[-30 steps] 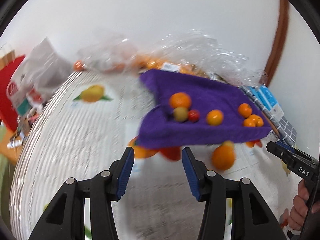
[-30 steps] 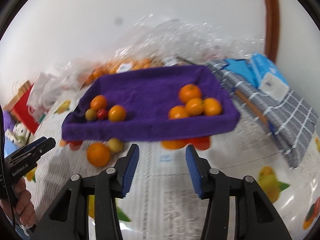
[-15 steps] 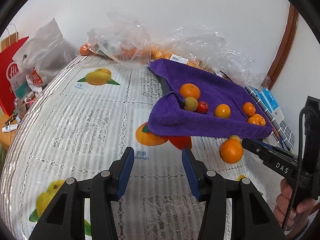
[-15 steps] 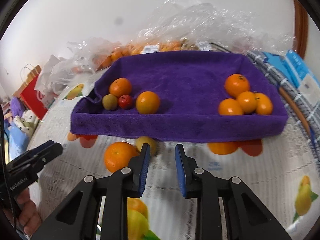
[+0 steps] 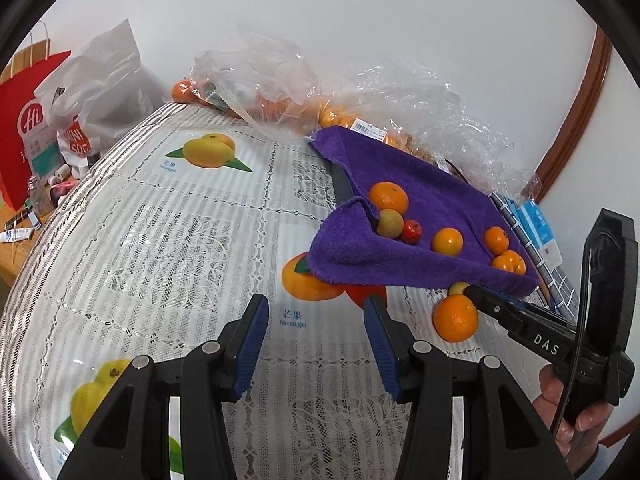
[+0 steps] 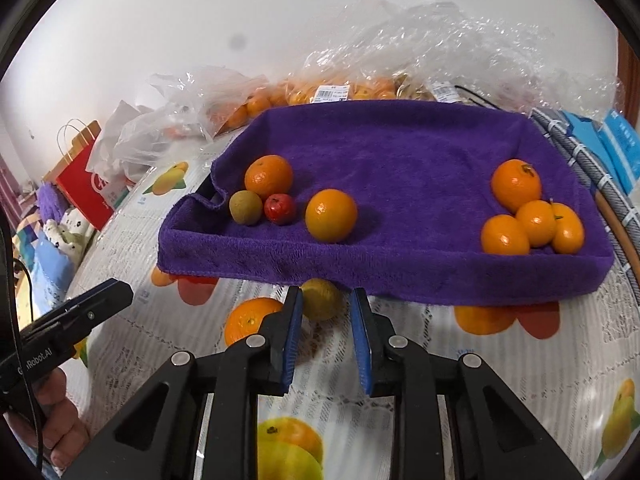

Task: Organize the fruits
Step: 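Grasp a small yellow-green fruit with the right tool while the left tool grasps an orange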

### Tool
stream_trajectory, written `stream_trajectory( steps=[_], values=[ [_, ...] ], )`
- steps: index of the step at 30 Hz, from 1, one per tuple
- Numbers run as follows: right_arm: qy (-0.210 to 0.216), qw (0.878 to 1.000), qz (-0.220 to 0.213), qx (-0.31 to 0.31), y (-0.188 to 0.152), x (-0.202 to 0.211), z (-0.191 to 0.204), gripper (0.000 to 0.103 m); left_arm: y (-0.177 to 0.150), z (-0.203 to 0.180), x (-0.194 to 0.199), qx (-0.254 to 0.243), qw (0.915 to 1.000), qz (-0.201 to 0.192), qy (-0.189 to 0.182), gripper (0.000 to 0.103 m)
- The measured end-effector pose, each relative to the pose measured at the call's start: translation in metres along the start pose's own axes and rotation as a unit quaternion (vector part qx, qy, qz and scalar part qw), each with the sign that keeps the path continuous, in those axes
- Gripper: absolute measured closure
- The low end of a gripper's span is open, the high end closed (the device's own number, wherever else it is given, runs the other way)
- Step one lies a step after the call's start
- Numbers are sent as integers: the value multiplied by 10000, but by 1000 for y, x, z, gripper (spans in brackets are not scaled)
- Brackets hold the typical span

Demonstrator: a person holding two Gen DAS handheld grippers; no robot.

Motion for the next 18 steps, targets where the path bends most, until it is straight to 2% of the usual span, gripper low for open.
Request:
stream_trajectory(
  steps=[13,18],
  values=[
    [520,9969,254,-537,5,-13,-6,80,0,1,-2,-31,10000,-12,69,56],
    [286,9983,104,-488,-2,7,-19,80,0,1,-1,-38,10000,-33,85,56]
  ],
)
Point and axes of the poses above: each gripper's, at about its wrist camera, not at the fingertips, and x roughly against the way its jaws point, z to its left, y to its top, the point moved 6 cm from there along -x, roughly the way its jaws point, and after that the axes turned 7 degrees about -z, right-handed, at the moved point
